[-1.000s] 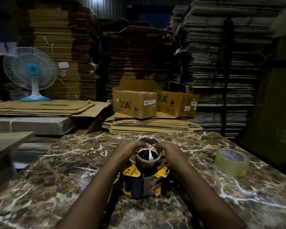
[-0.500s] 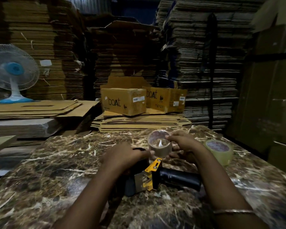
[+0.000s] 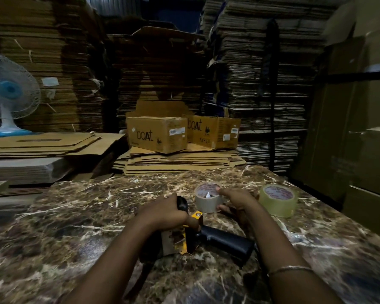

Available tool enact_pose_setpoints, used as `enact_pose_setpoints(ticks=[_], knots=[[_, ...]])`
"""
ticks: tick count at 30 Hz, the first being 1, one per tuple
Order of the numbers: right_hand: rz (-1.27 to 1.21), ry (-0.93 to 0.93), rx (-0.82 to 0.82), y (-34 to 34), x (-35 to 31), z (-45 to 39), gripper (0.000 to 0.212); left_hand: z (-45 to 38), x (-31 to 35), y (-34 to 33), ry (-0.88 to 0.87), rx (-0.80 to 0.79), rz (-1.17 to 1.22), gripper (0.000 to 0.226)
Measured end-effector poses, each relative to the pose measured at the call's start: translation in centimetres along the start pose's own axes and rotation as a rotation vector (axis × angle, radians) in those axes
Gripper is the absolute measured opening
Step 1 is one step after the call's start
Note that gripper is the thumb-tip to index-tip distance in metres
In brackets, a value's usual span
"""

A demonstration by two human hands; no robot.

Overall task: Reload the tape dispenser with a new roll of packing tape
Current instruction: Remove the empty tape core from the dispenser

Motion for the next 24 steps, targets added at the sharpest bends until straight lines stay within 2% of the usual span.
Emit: enact_pose_setpoints(ticks=[3,4,7,10,15,17,21,24], knots=[[0.054,0.015,-0.019,-0.1,0.2,-0.4,0.033,-0.2,-0.5,0.3,-0.028,-0.095,0.035,0.140],[0.062,0.029,-0.018,-0.2,0.3,-0.6,0.034,-0.1,-0.5,0.4,-0.050,-0.125,0.028,0.138],[0.037,0.064,0.006,-0.5,0.8,-1.4,0.029,0.2,-0.2,0.6,-0.124,-0.174,0.026,0.111],[0.013,0.081,0.070,-0.2,1.3,-1.8,0.023,0.5,0.4,0.6,-0.175,-0.224,0.000,0.098],[0.086,0.142,0.154,-0.3,1.8,-2.6,0.032,0.2,1.1,0.8,-0.183,-0.382,-0.077,0.124],[0.120,0.171,0.190,-0.3,1.8,-2.6,0.034,0.1,0.9,1.0,-0.137,-0.435,-0.125,0.123],[0.132,0.197,0.205,-0.3,1.8,-2.3,0.036,-0.5,0.1,1.8,-0.101,-0.435,-0.184,0.126],[0.118,0.208,0.209,-0.3,1.7,-2.3,0.037,-0.4,-0.3,1.9,-0.168,-0.387,-0.110,0.127]])
Point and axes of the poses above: each hand's wrist, its own z-axis away from the middle knuckle, its own y-axis out of the back of the hand, x = y × z, the point moved 7 cm from there along -z, towards the middle knuckle, and after that the axes turned 9 degrees about -x, right-handed, at the moved point
